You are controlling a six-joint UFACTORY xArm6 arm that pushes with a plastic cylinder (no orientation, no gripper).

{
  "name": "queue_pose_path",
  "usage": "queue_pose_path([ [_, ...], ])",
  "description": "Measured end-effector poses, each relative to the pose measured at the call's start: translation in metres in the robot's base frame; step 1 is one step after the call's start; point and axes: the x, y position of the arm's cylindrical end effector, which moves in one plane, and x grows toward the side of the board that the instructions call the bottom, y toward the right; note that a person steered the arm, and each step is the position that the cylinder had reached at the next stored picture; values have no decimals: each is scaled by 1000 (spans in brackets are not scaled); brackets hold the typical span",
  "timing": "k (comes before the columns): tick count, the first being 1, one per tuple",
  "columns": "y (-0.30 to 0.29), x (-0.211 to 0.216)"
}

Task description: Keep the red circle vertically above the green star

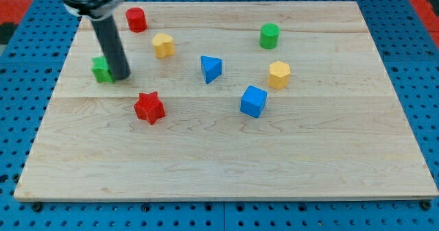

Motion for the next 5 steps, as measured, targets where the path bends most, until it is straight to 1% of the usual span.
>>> queue_pose_path([
  [1, 34, -3],
  [2, 12, -32],
  [3, 34, -67],
  [4, 73, -75],
  [5, 72, -125],
])
